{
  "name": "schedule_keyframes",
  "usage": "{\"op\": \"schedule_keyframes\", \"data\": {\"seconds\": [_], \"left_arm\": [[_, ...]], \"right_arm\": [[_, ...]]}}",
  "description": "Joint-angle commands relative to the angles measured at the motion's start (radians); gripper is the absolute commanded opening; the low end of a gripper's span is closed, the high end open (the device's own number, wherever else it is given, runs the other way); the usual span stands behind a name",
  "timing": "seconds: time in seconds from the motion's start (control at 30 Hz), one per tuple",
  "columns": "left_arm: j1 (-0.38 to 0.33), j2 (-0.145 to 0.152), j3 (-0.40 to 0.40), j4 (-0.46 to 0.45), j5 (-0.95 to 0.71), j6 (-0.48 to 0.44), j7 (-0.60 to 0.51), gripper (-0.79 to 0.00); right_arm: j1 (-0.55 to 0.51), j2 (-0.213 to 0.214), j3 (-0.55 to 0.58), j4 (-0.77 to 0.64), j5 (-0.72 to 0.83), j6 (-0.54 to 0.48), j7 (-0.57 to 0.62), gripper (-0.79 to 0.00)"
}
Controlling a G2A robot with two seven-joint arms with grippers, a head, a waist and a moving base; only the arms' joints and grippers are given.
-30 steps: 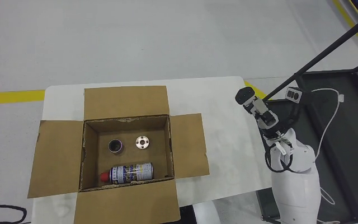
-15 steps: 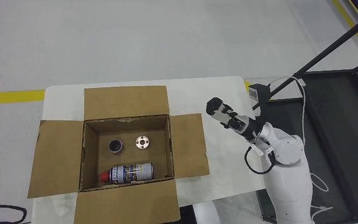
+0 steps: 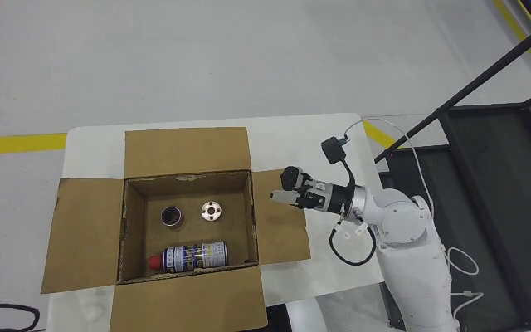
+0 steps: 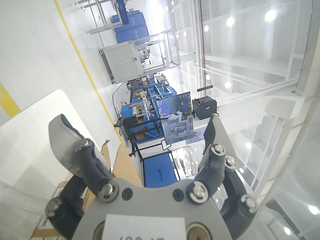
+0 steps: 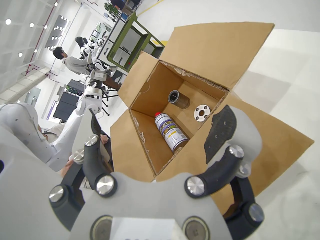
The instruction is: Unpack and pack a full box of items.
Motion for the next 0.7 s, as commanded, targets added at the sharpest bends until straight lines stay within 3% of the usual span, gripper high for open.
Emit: {"op": "schedule_keyframes", "data": {"seconds": [0.0, 0.3, 0.67], "left_arm": [[0.0, 0.0, 0.0, 0.0, 0.0, 0.0, 0.0, 0.0], [0.0, 0.0, 0.0, 0.0, 0.0, 0.0, 0.0, 0.0], [0.0, 0.0, 0.0, 0.0, 0.0, 0.0, 0.0, 0.0]], "right_arm": [[0.005, 0.003, -0.022, -0.002, -0.069, 0.005, -0.016, 0.0], [-0.001, 0.016, -0.085, 0.012, -0.145, 0.111, -0.001, 0.0], [0.003, 0.032, -0.107, 0.044, -0.128, 0.16, -0.006, 0.0]]}}
